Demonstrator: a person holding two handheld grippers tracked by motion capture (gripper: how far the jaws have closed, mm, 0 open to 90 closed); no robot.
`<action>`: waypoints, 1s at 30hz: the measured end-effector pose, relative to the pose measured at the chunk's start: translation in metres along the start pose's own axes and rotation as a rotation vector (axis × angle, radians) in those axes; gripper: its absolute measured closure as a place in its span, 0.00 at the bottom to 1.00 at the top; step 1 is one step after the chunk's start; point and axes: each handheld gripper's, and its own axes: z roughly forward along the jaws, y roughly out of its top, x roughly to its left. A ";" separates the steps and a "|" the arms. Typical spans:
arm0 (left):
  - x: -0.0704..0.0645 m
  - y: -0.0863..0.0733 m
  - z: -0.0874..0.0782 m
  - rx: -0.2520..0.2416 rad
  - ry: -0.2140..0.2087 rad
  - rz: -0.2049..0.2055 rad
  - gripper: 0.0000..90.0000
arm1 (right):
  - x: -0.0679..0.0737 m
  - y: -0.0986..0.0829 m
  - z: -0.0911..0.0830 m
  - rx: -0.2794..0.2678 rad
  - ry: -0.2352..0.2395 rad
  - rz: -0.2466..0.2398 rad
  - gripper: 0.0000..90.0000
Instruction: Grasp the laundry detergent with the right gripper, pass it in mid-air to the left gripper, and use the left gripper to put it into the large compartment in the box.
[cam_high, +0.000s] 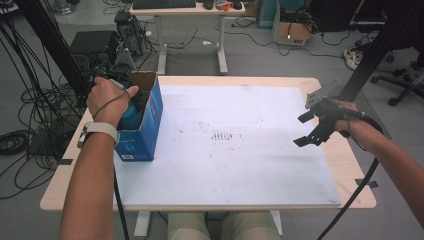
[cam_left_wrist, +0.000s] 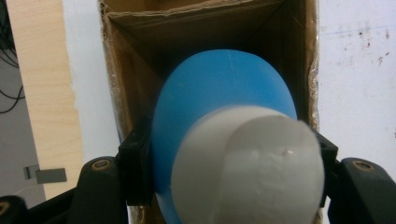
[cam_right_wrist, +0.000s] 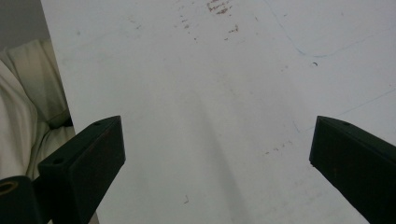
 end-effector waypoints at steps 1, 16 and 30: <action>0.000 0.000 0.001 0.001 0.001 0.002 0.42 | 0.000 0.000 0.000 0.000 0.000 0.001 0.04; -0.003 -0.001 0.025 0.001 -0.003 -0.014 0.42 | 0.000 -0.002 0.002 -0.002 0.002 0.009 0.04; 0.000 -0.001 0.025 0.015 -0.008 -0.014 0.42 | -0.002 0.000 0.004 -0.021 0.006 -0.027 0.04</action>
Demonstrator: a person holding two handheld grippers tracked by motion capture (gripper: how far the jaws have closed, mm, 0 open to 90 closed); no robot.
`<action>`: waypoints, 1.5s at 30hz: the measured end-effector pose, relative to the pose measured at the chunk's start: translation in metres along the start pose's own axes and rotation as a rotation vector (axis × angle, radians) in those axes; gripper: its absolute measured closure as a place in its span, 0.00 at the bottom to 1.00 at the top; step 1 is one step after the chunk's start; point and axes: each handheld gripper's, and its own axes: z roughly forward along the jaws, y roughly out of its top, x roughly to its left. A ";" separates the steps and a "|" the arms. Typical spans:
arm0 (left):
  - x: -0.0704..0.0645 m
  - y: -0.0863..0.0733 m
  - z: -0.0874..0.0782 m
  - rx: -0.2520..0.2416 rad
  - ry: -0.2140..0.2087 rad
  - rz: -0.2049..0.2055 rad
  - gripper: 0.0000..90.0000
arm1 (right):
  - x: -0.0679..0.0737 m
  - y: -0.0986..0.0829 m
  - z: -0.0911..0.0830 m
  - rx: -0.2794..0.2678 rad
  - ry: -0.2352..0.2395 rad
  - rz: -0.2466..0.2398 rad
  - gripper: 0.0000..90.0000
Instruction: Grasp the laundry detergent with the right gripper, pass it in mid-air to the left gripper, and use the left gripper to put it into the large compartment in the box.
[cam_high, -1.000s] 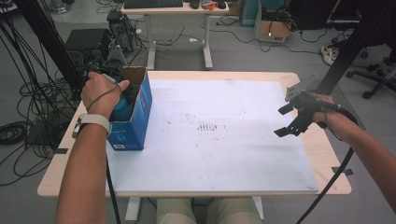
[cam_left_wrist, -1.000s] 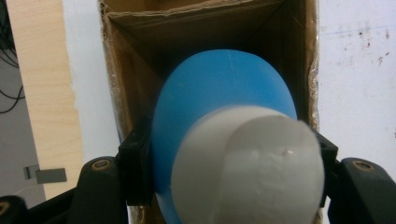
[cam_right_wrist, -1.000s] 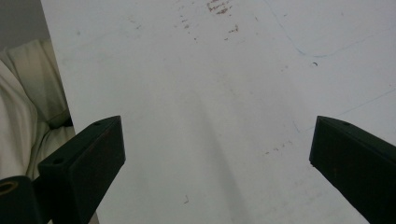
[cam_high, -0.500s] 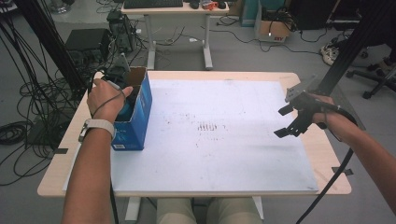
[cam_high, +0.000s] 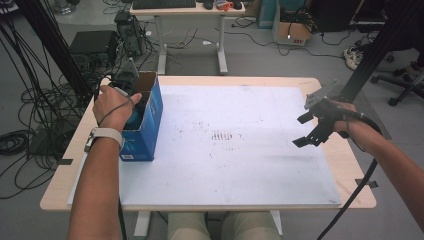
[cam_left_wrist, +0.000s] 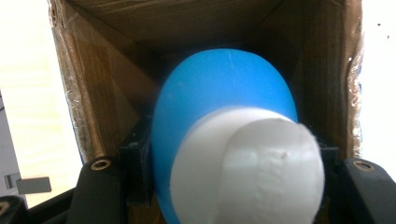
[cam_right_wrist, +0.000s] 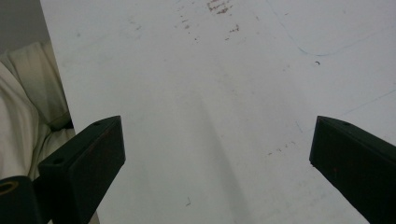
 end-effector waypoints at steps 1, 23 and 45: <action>0.000 0.000 0.000 -0.002 -0.004 -0.001 0.42 | 0.001 0.001 0.000 0.001 0.001 0.007 0.04; 0.000 0.000 0.000 0.005 -0.001 -0.009 0.42 | 0.000 -0.001 0.001 -0.002 0.002 0.001 0.04; -0.001 0.000 0.000 0.004 0.002 -0.013 0.42 | -0.001 -0.001 0.001 -0.009 0.002 0.002 0.04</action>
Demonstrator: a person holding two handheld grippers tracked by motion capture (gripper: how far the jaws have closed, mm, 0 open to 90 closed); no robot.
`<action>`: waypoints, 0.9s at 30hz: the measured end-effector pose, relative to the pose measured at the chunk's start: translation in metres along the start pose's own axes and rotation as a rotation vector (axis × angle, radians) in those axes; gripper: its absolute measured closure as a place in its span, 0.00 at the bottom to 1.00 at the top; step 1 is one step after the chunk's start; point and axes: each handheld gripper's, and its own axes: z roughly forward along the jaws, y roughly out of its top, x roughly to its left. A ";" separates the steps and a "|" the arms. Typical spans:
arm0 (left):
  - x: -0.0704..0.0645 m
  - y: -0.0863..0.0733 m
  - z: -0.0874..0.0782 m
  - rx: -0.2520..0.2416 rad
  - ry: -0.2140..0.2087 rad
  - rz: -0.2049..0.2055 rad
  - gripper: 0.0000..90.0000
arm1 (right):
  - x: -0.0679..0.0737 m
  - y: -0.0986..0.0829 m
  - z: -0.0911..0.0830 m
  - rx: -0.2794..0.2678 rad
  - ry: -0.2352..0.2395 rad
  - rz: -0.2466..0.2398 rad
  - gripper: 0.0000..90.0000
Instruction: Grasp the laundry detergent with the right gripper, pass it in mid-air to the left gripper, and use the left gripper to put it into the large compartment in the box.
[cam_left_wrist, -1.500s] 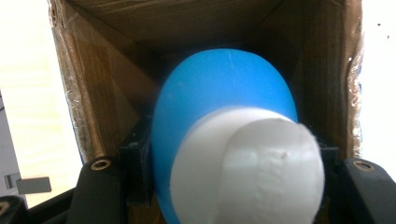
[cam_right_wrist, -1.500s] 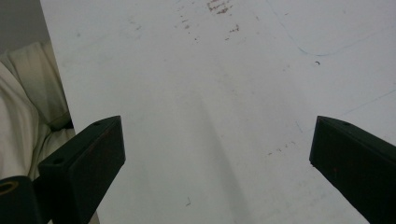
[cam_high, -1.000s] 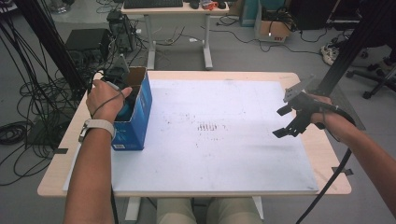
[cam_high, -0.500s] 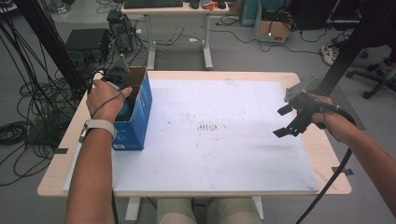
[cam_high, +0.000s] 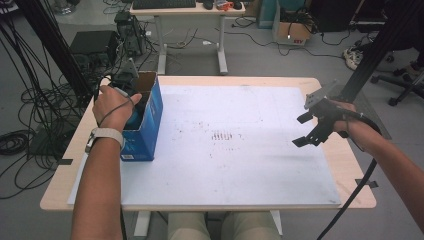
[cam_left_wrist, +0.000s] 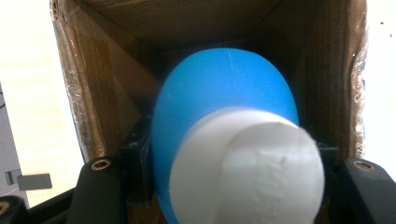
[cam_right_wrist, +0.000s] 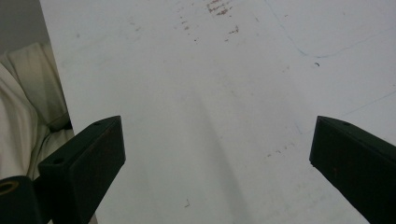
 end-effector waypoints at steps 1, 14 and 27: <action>0.000 0.000 0.000 0.001 0.002 0.001 0.42 | 0.000 0.000 0.000 0.000 -0.002 -0.003 0.04; -0.001 0.000 -0.001 0.006 0.005 0.001 0.42 | 0.000 0.001 0.000 0.007 0.002 -0.010 0.04; -0.001 0.000 0.000 0.004 0.006 0.002 0.42 | 0.001 0.001 0.000 0.007 0.003 -0.009 0.04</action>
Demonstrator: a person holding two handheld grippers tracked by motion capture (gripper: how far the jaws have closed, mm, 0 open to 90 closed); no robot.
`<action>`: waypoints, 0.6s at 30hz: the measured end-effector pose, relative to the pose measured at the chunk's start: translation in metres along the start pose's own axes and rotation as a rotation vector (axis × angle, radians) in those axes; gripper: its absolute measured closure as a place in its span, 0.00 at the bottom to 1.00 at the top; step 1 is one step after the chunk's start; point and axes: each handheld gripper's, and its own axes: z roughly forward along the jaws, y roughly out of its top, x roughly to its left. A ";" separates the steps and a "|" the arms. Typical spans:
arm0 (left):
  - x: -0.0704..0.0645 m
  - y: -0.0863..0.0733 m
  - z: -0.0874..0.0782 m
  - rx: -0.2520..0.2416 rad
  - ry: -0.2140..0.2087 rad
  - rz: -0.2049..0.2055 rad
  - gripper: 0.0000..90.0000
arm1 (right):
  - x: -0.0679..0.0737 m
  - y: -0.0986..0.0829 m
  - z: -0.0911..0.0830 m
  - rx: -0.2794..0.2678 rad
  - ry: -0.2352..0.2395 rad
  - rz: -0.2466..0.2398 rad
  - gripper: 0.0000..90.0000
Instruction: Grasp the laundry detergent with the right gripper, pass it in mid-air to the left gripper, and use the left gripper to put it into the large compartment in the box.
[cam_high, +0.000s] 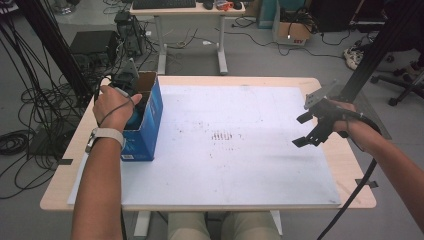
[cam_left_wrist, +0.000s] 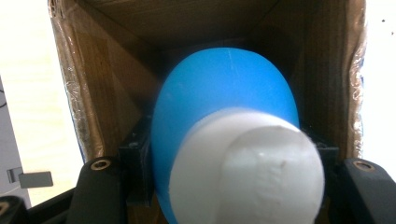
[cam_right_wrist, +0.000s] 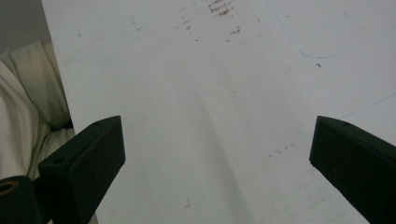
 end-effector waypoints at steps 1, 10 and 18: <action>0.000 0.000 0.000 0.001 0.002 0.001 0.42 | 0.000 0.000 0.000 -0.005 0.000 0.003 0.04; 0.000 0.000 0.000 0.003 0.002 0.002 0.42 | 0.000 0.000 0.001 -0.004 0.000 -0.001 0.04; 0.000 0.000 0.000 0.003 0.002 0.002 0.42 | -0.001 0.000 0.001 -0.003 -0.002 -0.004 0.04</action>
